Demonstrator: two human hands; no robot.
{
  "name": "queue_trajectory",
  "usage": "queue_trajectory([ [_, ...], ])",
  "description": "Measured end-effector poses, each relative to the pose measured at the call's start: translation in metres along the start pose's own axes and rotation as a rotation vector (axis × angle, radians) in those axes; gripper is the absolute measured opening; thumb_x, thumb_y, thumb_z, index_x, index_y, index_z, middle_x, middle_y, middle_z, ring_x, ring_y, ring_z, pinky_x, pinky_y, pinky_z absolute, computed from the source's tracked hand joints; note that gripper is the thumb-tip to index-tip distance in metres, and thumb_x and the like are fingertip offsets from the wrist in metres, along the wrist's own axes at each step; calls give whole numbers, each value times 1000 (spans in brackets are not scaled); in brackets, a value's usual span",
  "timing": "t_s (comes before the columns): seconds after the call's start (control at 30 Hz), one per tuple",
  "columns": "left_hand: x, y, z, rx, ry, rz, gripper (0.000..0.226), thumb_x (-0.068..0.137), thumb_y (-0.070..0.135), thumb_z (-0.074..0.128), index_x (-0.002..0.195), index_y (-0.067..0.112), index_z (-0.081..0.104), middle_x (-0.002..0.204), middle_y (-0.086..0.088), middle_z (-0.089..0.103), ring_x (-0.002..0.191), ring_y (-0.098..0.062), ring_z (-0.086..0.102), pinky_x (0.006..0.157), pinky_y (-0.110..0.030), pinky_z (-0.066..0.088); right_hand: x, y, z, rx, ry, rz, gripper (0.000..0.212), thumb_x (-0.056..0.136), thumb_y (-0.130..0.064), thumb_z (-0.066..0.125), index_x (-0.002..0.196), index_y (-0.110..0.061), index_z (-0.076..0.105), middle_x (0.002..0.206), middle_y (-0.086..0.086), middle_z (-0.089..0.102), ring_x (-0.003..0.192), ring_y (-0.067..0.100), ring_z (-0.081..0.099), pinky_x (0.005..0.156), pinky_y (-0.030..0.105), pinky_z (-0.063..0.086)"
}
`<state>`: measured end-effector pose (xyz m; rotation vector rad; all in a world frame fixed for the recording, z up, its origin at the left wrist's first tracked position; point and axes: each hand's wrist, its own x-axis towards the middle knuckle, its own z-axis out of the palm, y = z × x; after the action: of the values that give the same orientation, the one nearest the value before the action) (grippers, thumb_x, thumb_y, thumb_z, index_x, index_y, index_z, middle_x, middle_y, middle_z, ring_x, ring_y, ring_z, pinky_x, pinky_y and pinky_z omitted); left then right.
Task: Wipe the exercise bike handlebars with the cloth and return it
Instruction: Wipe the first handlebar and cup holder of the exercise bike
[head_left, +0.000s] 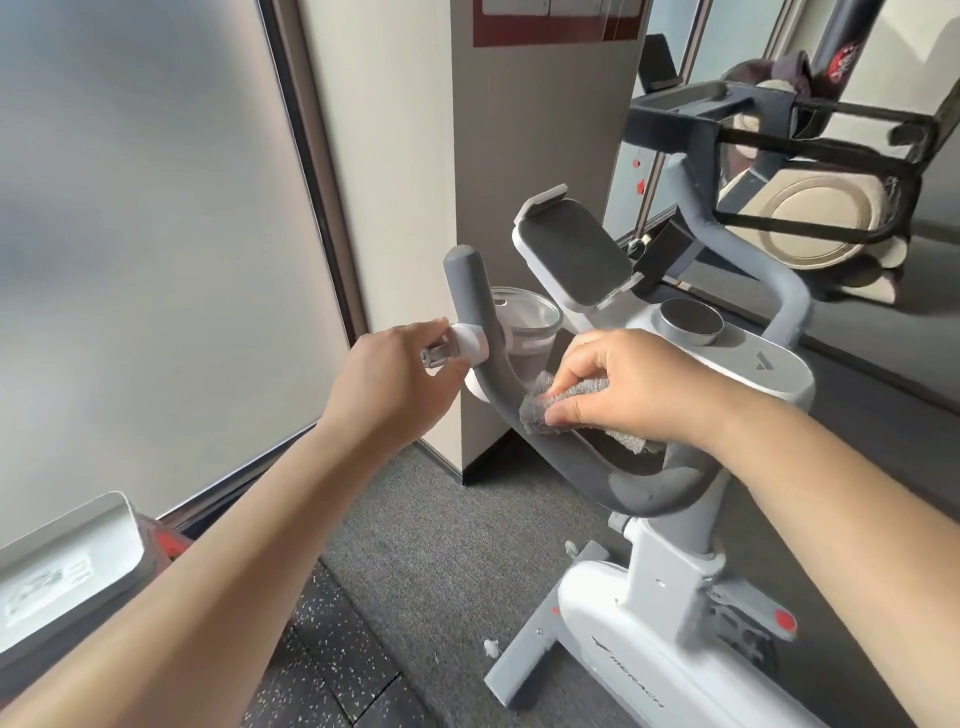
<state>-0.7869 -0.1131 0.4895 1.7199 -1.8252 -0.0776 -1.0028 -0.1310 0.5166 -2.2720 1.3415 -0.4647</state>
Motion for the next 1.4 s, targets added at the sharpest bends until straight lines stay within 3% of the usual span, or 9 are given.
queue_trajectory([
  [0.2,-5,11,3,1,57,-60,30,89,43,48,92,18,65,84,1,69,73,-24,60,66,-34,49,27,-10,15,99,252,-140,15,72,-36,77,83,-29,71,100,-11,59,94,7,58,86,23,44],
  [0.37,-6,18,7,-22,81,-145,26,87,43,50,95,24,65,90,3,70,83,-23,62,74,-37,51,16,8,4,2,-67,-197,15,68,-39,80,69,-36,65,84,-13,54,78,3,52,73,22,36],
  [0.47,-9,32,9,-70,118,-238,22,88,40,50,97,29,66,93,2,70,83,-24,62,76,-37,51,10,17,-13,-31,-270,-225,12,66,-40,80,72,-35,70,84,-15,59,83,1,56,77,22,42],
  [0.67,-11,39,16,-71,141,-358,33,86,45,54,116,34,62,114,5,68,99,-19,62,84,-31,46,40,13,2,125,48,-364,16,73,-39,76,88,-33,74,99,-11,52,101,8,52,91,25,42],
  [0.83,-12,45,28,1,173,-381,50,84,47,59,129,27,52,129,5,59,116,-12,54,86,-22,34,36,26,-4,21,-114,-454,21,71,-41,77,88,-29,74,77,-15,48,72,0,49,70,20,36],
  [0.97,-16,47,40,83,148,-379,63,83,48,60,138,28,39,145,11,41,129,-10,42,97,-25,32,21,44,-28,5,-452,-465,20,68,-35,81,86,-27,77,78,-13,55,77,1,54,75,18,43],
  [1.03,-18,48,41,114,105,-386,68,84,48,57,143,27,31,152,11,29,136,-11,33,106,-29,28,21,48,-29,59,-436,-456,18,69,-36,81,85,-30,77,83,-14,58,82,1,57,82,19,45],
  [1.17,-27,56,37,139,67,-349,71,85,41,61,145,24,26,155,4,23,141,-17,24,113,-31,20,28,47,-7,194,-150,-427,13,72,-35,78,84,-32,74,89,-18,58,91,4,58,86,23,44],
  [1.4,-51,70,39,192,73,-300,80,81,44,64,147,23,23,154,1,26,140,-20,24,111,-27,18,3,62,-28,27,-454,-438,13,66,-31,83,77,-33,74,81,-13,61,85,5,59,87,29,47],
])
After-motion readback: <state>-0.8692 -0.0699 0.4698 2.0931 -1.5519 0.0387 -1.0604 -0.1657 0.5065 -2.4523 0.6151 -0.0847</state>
